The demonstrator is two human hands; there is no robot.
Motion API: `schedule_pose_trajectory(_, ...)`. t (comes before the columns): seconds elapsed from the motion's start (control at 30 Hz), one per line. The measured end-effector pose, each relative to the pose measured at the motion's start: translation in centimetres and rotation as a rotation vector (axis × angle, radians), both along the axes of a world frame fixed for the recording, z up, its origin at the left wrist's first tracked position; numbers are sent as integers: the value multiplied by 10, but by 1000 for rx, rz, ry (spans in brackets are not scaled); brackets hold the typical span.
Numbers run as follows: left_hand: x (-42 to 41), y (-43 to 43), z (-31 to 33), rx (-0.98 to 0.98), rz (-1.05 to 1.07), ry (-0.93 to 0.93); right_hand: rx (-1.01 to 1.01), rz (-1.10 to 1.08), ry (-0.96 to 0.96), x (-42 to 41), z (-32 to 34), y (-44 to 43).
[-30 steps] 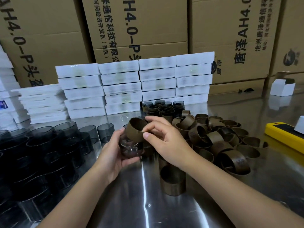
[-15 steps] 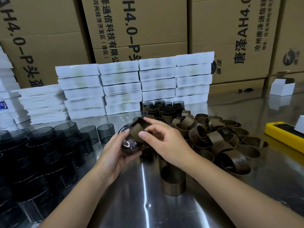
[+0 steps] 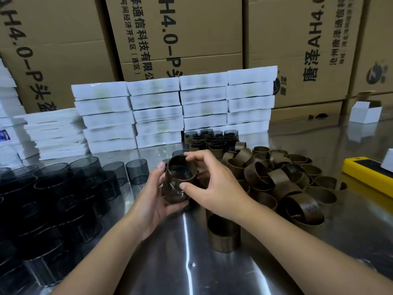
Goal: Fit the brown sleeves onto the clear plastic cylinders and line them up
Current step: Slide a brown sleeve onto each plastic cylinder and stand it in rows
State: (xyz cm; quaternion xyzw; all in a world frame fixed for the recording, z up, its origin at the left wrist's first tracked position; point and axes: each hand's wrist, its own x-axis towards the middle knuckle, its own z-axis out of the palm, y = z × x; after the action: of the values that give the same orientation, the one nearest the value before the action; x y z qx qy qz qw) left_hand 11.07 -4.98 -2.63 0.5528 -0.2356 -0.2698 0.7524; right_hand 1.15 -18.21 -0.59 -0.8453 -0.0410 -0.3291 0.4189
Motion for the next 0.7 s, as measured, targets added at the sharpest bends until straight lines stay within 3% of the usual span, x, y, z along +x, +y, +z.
schedule_pose_trajectory(0.23, 0, -1, -2, -66, -15, -12, -22, 74, 40, -3, 1, 1)
schedule_pose_trajectory(0.5, 3, -1, -1, -150, 61, -37, 273, 89, 91, 7, -3, -2)
schedule_pose_trajectory(0.7, 2, 0, -2, -138, 69, -123, 354, 76, 85, 10, -2, -3)
